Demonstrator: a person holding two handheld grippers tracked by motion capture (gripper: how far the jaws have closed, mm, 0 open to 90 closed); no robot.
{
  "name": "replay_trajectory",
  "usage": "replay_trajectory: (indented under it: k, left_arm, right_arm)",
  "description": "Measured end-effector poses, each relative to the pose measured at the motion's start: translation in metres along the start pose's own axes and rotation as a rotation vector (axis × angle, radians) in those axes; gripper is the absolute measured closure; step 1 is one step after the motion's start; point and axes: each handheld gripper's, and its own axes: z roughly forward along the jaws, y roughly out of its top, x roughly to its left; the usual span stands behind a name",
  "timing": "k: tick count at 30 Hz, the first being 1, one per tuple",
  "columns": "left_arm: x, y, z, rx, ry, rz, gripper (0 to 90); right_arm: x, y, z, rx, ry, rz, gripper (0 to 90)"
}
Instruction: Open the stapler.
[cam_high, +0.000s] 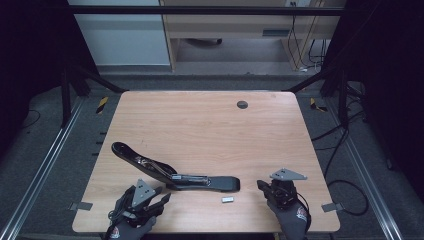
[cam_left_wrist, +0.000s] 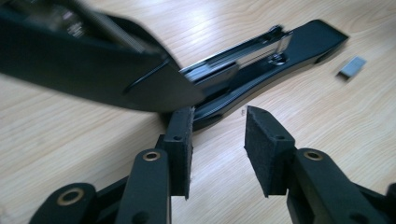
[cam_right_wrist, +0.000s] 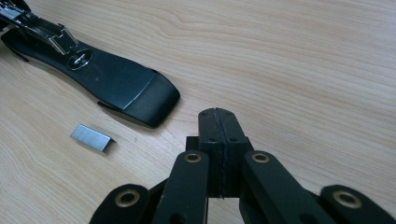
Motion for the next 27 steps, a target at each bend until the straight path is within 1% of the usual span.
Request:
replay_trajectory:
  k: [4,6,9,10,11,14,15,18,19,20,21,22,23,25,27]
  left_arm:
    - [-0.008,0.009,0.005,0.005,-0.026,0.034,63.5]
    - [-0.014,0.016,0.010,0.008,-0.044,0.065,63.8]
    - [-0.020,0.026,0.017,0.017,-0.061,0.101,64.1]
    - [-0.022,0.028,0.019,0.019,-0.066,0.109,64.3]
    - [-0.024,0.031,0.021,0.020,-0.076,0.122,64.3]
    - [-0.030,0.039,0.028,0.031,-0.094,0.151,64.8]
    - [-0.033,0.043,0.031,0.035,-0.104,0.166,65.0]
    - [-0.040,0.049,0.039,0.039,-0.129,0.192,65.5]
    - [-0.045,0.051,0.044,0.054,-0.151,0.199,65.7]
    - [-0.046,0.053,0.047,0.054,-0.148,0.219,66.2]
    - [-0.049,0.054,0.050,0.059,-0.153,0.231,66.4]
    - [-0.049,0.054,0.050,0.059,-0.153,0.231,66.6]
    - [-0.053,0.056,0.055,0.071,-0.162,0.253,66.6]
    - [-0.057,0.059,0.060,0.077,-0.161,0.270,66.6]
    - [-0.060,0.061,0.065,0.084,-0.173,0.279,66.7]
  right_arm:
    - [-0.003,0.000,-0.001,0.001,-0.005,-0.011,89.9]
    - [-0.004,-0.001,-0.002,-0.001,-0.006,-0.007,88.7]
    - [-0.007,-0.001,-0.004,-0.011,-0.015,-0.012,87.1]
    - [-0.009,-0.001,-0.004,-0.014,-0.022,-0.021,86.6]
    - [-0.009,-0.001,-0.004,-0.013,-0.027,-0.013,86.3]
    - [-0.015,-0.002,-0.006,-0.026,-0.038,-0.018,84.2]
    - [-0.016,-0.002,-0.006,-0.027,-0.039,-0.017,83.5]
    - [-0.020,-0.004,-0.007,-0.032,-0.043,-0.011,82.5]
    - [-0.021,-0.004,-0.007,-0.030,-0.045,-0.006,82.4]
    - [-0.022,-0.005,-0.007,-0.031,-0.050,-0.005,82.1]
    - [-0.022,-0.006,-0.007,-0.029,-0.050,0.005,81.9]
    - [-0.022,-0.006,-0.007,-0.029,-0.050,0.005,81.9]
    - [-0.023,-0.006,-0.006,-0.029,-0.051,-0.001,81.5]
    - [-0.023,-0.007,-0.005,-0.026,-0.053,-0.001,81.1]
    - [-0.023,-0.007,-0.005,-0.027,-0.053,-0.008,80.9]
